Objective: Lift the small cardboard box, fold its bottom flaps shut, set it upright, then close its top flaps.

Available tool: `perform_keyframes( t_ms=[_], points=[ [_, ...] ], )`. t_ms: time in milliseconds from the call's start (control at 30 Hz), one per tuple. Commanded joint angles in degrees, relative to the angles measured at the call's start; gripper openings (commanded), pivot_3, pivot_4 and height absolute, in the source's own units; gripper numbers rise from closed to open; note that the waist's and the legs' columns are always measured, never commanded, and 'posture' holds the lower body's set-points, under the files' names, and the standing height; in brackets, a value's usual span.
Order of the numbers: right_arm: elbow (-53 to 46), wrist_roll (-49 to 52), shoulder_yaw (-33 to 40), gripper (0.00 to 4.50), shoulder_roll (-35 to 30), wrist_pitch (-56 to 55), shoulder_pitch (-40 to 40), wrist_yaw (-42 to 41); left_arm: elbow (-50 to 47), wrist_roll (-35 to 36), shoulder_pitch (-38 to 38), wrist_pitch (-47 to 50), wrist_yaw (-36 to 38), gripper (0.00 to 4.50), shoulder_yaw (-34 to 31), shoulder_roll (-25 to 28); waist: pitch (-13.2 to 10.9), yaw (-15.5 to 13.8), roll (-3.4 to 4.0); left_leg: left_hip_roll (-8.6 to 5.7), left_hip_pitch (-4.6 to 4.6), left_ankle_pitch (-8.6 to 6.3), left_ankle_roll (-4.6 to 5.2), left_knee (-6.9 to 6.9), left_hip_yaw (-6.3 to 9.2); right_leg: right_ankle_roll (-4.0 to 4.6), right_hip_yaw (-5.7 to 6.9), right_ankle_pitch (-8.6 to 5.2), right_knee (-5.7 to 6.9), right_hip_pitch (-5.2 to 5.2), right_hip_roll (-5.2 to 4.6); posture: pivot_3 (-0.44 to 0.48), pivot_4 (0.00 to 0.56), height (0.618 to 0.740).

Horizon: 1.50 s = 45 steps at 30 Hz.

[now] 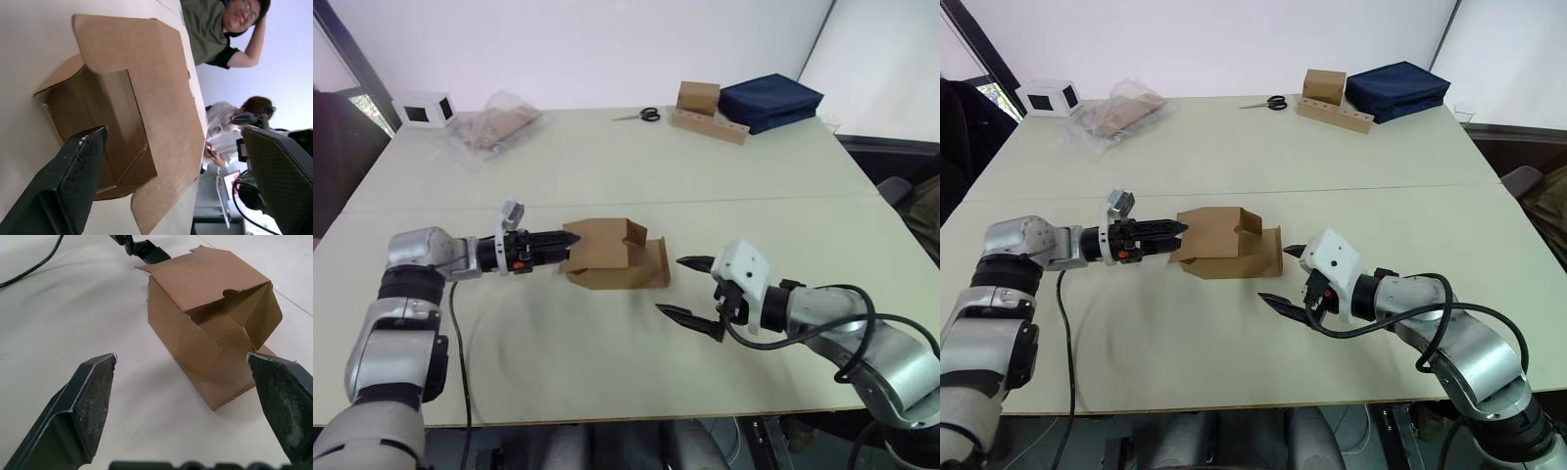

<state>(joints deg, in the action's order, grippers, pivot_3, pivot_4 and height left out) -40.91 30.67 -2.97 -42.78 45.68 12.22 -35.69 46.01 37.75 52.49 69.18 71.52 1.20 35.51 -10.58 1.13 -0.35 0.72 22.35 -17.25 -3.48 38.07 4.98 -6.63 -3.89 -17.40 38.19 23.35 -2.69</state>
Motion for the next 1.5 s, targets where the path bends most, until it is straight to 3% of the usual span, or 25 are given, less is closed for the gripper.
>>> perform_keyframes(
  t_ms=[33,367,467,533,867,1000,1167,1367,1500],
  points=[
    [-2.8,0.2,1.2,4.42,0.4,-0.3,-0.4,0.9,1.6,-1.7,2.2,-0.9,2.6,4.47,-0.1,-0.8,0.0,0.1,0.00,0.00,0.00,0.00,0.00,0.01,-0.01,0.00,0.00,0.00,0.00,0.00,0.00,0.000,0.150,0.740],
    [-1.7,-1.0,0.6,4.42,0.7,-1.8,-1.6,1.5,6.6,-4.9,5.2,-3.6,3.4,4.47,-1.5,-4.7,0.0,0.1,-0.01,0.00,0.01,0.00,0.00,0.02,0.02,0.00,0.00,0.00,0.01,0.01,0.01,0.000,0.150,0.740],
    [-1.4,-1.6,0.5,4.50,0.9,-2.4,-2.2,1.4,7.6,-5.7,5.7,-4.3,4.0,3.72,-1.5,-5.6,0.0,0.0,-0.01,0.00,0.01,0.00,0.00,0.01,0.01,0.00,0.00,0.00,0.01,0.01,0.01,0.000,0.150,0.740],
    [-1.2,-1.9,0.5,4.50,1.1,-2.8,-2.7,1.4,8.4,-6.1,6.1,-4.7,4.4,2.98,-1.6,-6.1,0.0,0.1,-0.01,0.00,0.01,0.00,0.00,0.02,0.01,0.00,0.00,0.00,0.01,0.01,0.00,0.000,0.150,0.740],
    [-0.7,-3.9,0.0,4.50,2.0,-4.8,-5.0,1.5,12.1,-8.5,8.2,-7.8,5.8,2.98,-2.5,-8.6,0.0,0.1,-0.01,-0.01,0.01,0.00,0.00,0.03,0.01,0.00,0.00,0.00,0.01,0.00,0.00,0.000,0.150,0.740],
    [0.3,-4.5,0.3,4.50,1.7,-5.6,-5.3,1.1,12.7,-9.4,8.6,-8.8,6.2,1.95,-2.7,-8.8,0.0,0.2,-0.01,-0.01,0.01,0.00,0.00,0.03,0.03,0.00,0.00,0.00,0.02,0.02,0.02,0.000,0.150,0.740],
    [1.7,-4.6,0.9,4.50,2.0,-6.4,-4.8,0.5,11.9,-10.4,8.8,-8.7,7.5,0.03,-2.3,-9.2,0.0,0.0,-0.01,-0.01,0.01,0.00,0.00,0.03,0.02,0.00,0.00,0.00,0.02,0.01,0.01,0.000,0.150,0.740],
    [2.8,-2.8,3.0,4.50,3.7,-6.1,-4.2,1.1,8.9,-10.6,8.0,-8.6,9.1,0.03,-2.1,-8.8,0.0,0.1,-0.01,-0.02,0.01,0.00,0.00,0.04,0.02,-0.01,0.00,0.00,0.03,0.00,0.01,0.000,0.150,0.740],
    [5.1,4.6,10.1,4.50,9.2,-3.5,-1.2,4.1,2.2,-9.4,6.6,-11.6,9.6,0.03,-4.0,-8.1,0.0,0.1,-0.02,0.00,0.01,0.02,-0.03,0.04,0.03,-0.01,0.00,0.00,0.04,0.00,0.01,0.000,0.150,0.740]
  ],
)
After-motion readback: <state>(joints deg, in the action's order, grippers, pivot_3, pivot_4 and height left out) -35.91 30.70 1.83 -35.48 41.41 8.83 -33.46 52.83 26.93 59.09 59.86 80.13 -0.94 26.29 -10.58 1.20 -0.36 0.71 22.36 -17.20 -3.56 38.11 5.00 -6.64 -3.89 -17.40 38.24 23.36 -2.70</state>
